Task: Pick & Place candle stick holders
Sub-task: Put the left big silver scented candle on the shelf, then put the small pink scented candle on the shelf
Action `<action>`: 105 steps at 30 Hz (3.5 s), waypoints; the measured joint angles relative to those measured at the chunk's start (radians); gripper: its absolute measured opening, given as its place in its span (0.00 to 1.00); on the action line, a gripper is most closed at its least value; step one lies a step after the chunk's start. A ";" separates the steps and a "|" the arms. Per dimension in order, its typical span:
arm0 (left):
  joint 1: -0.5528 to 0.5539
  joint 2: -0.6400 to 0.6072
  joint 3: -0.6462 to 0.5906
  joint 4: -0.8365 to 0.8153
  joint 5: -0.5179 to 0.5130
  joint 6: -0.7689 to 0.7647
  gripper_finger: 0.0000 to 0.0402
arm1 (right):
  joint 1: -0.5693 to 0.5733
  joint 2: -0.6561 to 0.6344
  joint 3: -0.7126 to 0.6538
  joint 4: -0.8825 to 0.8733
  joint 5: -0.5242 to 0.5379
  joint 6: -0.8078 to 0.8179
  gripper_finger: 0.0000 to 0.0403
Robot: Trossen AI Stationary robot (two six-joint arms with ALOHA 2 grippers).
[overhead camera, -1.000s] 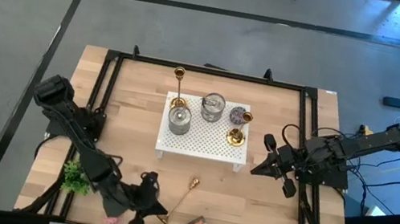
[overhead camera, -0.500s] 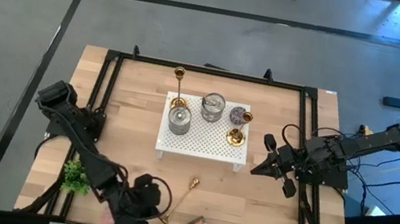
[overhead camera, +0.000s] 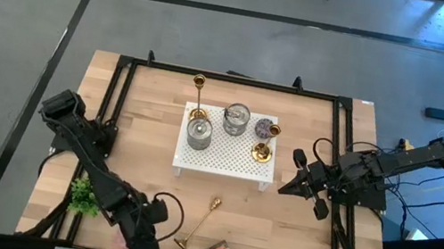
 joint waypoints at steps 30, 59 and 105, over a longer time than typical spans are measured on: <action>0.226 -0.351 -0.404 0.595 -0.727 0.797 0.00 | 0.000 0.000 0.000 0.001 0.002 -0.001 0.01; 0.441 -0.440 -0.721 1.129 -0.692 1.053 0.00 | -0.018 0.000 0.000 -0.018 0.000 -0.004 0.01; 0.008 0.014 -0.123 0.242 -0.059 0.187 0.00 | -0.018 0.000 0.000 -0.026 0.000 0.003 0.01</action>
